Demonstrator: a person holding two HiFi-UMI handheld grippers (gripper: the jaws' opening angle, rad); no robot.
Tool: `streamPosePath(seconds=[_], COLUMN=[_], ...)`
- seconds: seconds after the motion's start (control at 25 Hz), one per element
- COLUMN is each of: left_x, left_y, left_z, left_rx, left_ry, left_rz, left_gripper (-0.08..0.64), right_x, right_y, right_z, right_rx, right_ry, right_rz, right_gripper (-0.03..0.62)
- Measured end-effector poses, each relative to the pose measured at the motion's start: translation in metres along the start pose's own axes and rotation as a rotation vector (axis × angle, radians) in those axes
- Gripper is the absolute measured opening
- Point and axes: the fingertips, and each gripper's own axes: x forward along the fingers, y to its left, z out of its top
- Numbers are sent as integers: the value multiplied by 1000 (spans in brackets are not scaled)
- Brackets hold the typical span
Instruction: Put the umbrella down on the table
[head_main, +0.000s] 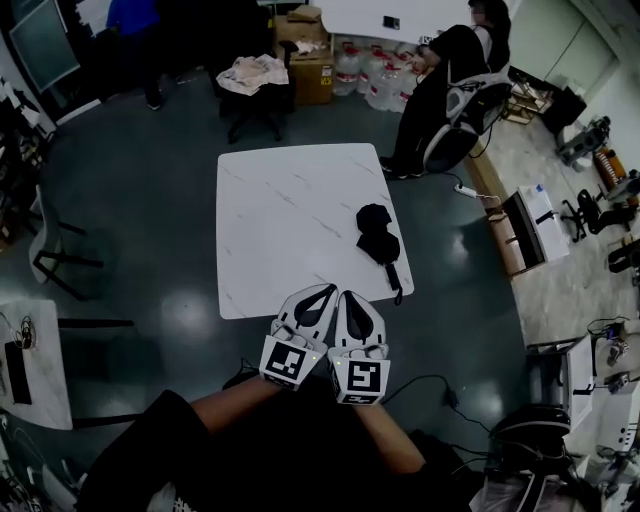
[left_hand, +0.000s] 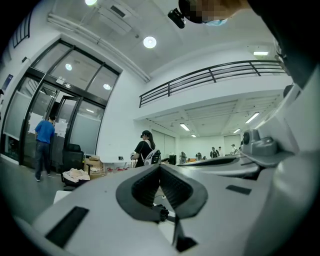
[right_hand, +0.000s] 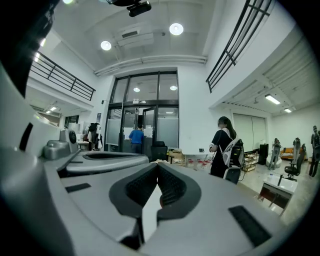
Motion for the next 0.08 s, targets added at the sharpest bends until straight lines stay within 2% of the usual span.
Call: streamPosePath(seconds=[0.08], left_x=[-15], left_y=[15], left_z=[-1], left_rx=[-6], left_ry=[-9], left_rz=[-4], left_gripper=[6], right_x=[5], right_y=[21], right_z=[-3], right_rx=[2], right_ry=[8], right_rz=[-5], right_gripper=[18])
